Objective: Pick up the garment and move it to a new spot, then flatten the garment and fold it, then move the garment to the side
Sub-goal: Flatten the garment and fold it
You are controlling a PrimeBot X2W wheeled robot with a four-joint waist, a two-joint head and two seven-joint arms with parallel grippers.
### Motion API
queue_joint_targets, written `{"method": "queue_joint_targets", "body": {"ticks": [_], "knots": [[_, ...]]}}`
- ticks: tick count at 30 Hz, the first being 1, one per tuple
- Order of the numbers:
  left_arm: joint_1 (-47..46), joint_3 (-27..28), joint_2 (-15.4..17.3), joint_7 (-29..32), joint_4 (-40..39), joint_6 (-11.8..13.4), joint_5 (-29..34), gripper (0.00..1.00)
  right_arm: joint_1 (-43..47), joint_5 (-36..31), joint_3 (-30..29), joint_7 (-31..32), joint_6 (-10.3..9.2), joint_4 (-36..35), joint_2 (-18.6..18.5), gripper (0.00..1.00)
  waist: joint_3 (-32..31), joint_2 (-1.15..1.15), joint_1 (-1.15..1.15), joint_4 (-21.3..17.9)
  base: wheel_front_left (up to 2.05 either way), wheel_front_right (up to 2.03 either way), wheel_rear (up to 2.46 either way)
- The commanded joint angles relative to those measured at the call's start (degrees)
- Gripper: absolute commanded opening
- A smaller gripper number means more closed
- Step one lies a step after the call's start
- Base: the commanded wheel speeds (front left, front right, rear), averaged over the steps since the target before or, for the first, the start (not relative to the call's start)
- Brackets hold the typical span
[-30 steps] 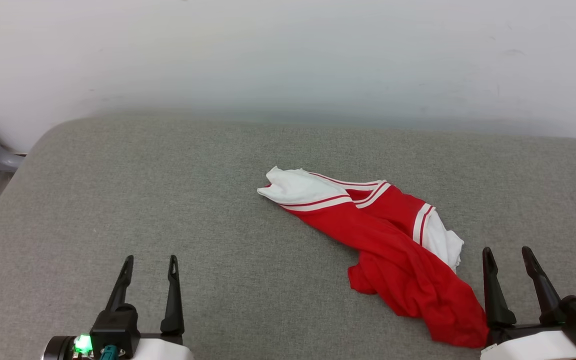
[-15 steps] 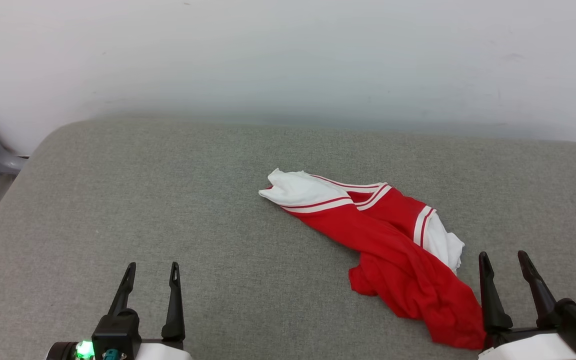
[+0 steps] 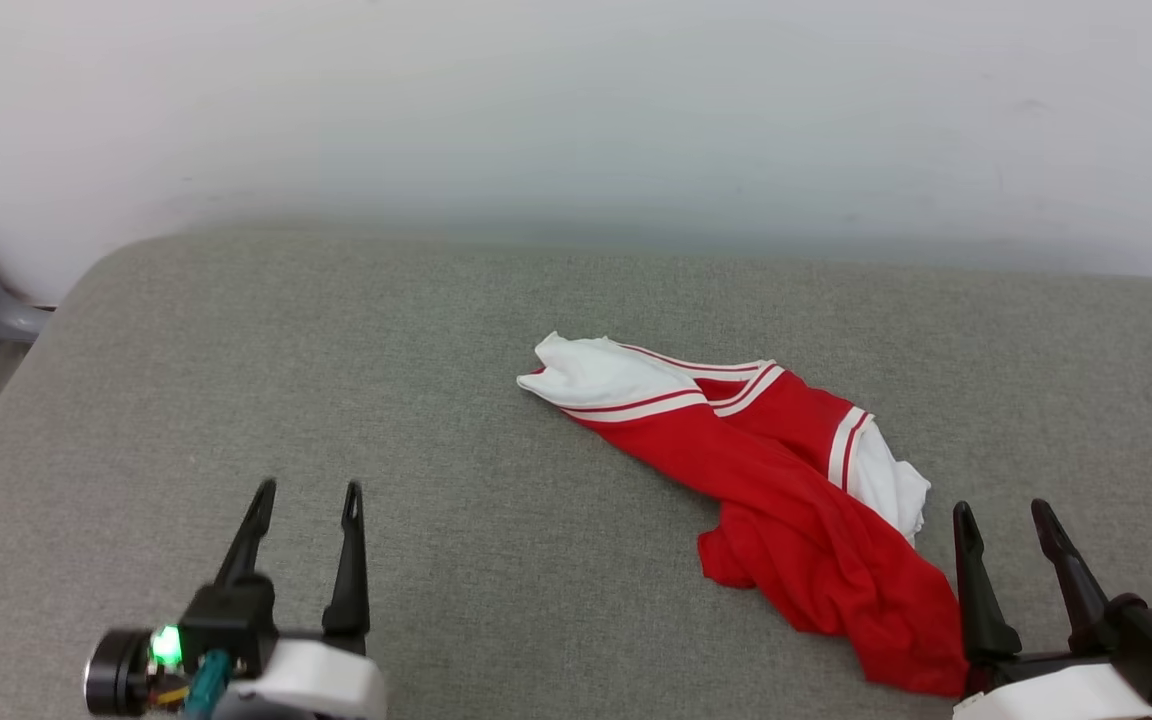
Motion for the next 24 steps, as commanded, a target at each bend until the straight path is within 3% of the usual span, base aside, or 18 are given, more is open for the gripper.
{"method": "queue_joint_targets", "body": {"ticks": [1, 9, 14, 18, 24], "knots": [[-2.1, 0.0, 0.7, -0.2, 0.3, -0.8, 0.2, 1.00, -0.9, -0.2, 0.1, -0.1, -0.04, -0.1, 0.1, 1.00, 0.4, 0.00, 0.00, -0.1, 0.00, 0.00, 0.00], [-16.8, -1.0, 4.6, -0.2, 5.1, -6.4, -0.7, 1.00, -3.1, -1.0, 1.1, -0.1, -0.04, -1.1, 0.1, 1.00, 3.7, 0.00, 0.00, -2.2, 0.00, 0.00, 0.00], [-27.4, -4.1, 8.1, -0.1, 10.4, -8.1, -2.5, 1.00, -4.9, -1.4, 1.4, -0.1, -0.04, -1.9, 0.1, 1.00, 6.9, 0.00, 0.00, -4.1, 0.00, 0.00, 0.00], [-35.7, -9.3, 10.8, 4.5, 14.4, -8.5, -6.6, 1.00, -6.4, -1.5, 1.2, -0.1, -0.04, -2.5, 0.1, 1.00, 9.5, 0.00, 0.00, -5.3, 0.00, 0.00, 0.00], [-47.2, -20.2, 16.1, 16.2, 17.9, -8.5, -19.3, 1.00, -8.6, -1.4, 1.1, -0.1, -0.04, -3.4, 0.1, 1.00, 13.7, 0.00, 0.00, -6.9, 0.00, 0.00, 0.00]]}}
